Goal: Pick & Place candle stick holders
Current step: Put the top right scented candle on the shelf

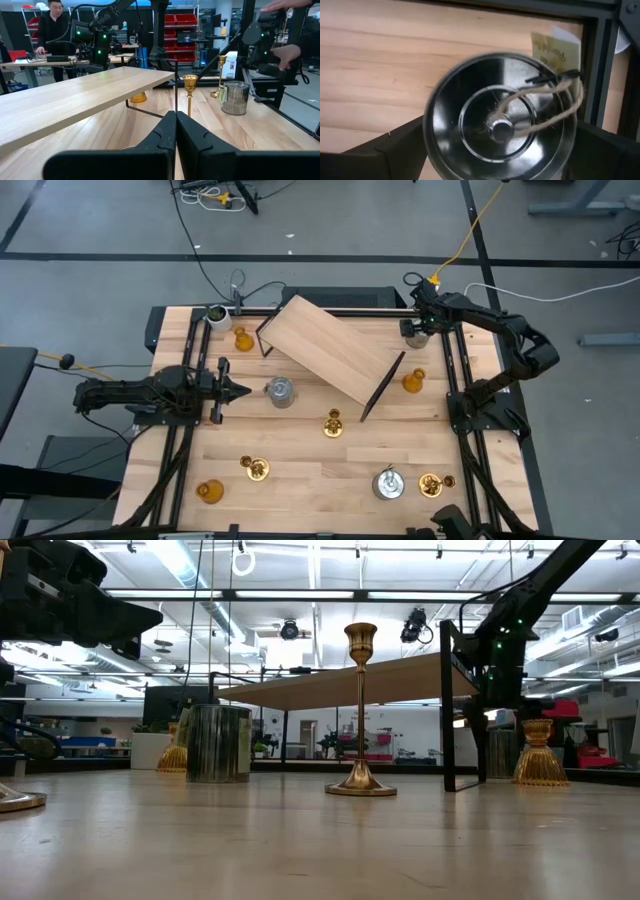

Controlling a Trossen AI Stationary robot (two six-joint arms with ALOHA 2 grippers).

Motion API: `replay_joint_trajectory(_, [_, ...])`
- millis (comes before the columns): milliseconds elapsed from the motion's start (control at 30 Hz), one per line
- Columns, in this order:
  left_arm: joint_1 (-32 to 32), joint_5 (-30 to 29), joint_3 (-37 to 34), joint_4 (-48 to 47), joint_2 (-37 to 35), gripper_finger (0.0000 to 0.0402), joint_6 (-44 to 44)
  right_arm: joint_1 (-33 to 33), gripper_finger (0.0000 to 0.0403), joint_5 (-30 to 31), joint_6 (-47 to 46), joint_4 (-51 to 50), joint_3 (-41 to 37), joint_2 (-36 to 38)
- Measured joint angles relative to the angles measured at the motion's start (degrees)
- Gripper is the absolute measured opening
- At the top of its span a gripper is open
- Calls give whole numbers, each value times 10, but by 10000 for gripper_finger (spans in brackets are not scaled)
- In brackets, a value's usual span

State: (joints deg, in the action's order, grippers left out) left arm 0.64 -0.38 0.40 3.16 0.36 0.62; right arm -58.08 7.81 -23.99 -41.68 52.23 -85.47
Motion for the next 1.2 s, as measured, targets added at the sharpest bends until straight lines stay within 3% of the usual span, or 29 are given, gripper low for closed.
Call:
replay_joint_trajectory(633, [0, 0, 0, 0, 0, 12, 0, 0, 396, 2, -13, 11, 0, 0])
replay_joint_trajectory(933, [0, 0, 0, 0, 0, 12, 0, 0, 360, 2, -11, 10, 1, 0])
replay_joint_trajectory(1200, [0, 0, 0, 0, 0, 12, 0, 0, 371, 2, -10, 6, 1, 0])
